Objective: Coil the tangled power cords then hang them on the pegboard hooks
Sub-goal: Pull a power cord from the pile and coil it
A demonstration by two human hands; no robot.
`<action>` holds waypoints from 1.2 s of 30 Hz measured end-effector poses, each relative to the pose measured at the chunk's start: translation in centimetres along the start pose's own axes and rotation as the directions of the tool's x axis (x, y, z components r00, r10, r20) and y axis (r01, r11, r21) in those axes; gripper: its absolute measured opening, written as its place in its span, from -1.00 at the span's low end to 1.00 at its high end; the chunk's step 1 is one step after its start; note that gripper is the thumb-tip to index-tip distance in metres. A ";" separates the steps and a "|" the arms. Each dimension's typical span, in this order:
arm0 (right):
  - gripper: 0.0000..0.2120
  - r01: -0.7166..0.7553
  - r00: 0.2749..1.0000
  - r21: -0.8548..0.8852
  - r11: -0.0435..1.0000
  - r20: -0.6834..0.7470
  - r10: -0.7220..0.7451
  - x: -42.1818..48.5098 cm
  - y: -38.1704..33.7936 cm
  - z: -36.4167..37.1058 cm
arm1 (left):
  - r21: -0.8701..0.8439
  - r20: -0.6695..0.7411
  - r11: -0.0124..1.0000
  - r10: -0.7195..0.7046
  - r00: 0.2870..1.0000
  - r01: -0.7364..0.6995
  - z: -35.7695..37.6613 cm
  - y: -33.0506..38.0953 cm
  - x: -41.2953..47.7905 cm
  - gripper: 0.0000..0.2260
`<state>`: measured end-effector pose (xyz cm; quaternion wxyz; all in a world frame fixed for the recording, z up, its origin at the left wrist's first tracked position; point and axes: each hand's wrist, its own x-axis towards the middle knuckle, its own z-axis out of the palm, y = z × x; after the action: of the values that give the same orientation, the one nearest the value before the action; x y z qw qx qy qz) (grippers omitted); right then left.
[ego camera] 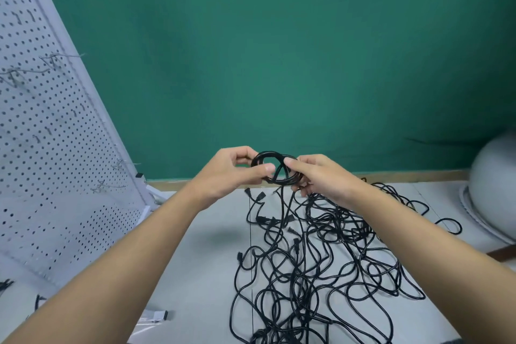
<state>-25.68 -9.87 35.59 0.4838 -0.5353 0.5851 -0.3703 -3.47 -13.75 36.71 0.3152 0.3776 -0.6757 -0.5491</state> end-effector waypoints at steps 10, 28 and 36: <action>-0.73 0.120 0.945 -0.107 0.987 -0.293 -0.146 0.4 0.0 1.6 | 0.032 -0.340 0.989 -0.125 0.932 0.144 1.2 -1.3 0.6 -0.79; -0.81 0.105 0.906 0.419 0.902 -0.414 0.087 0.5 -3.1 -2.8 | 0.307 0.220 0.952 -0.075 0.973 0.004 2.2 -2.7 -0.1 -0.79; -0.26 -0.223 0.975 0.198 0.954 0.028 0.222 0.3 0.5 -2.8 | -0.001 -0.132 1.000 -0.030 0.991 0.030 2.1 -1.5 0.7 -0.77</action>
<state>-28.49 -10.32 35.80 0.5754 -0.4157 0.6000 -0.3688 -5.29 -13.44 34.88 0.3507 0.4233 -0.6481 -0.5271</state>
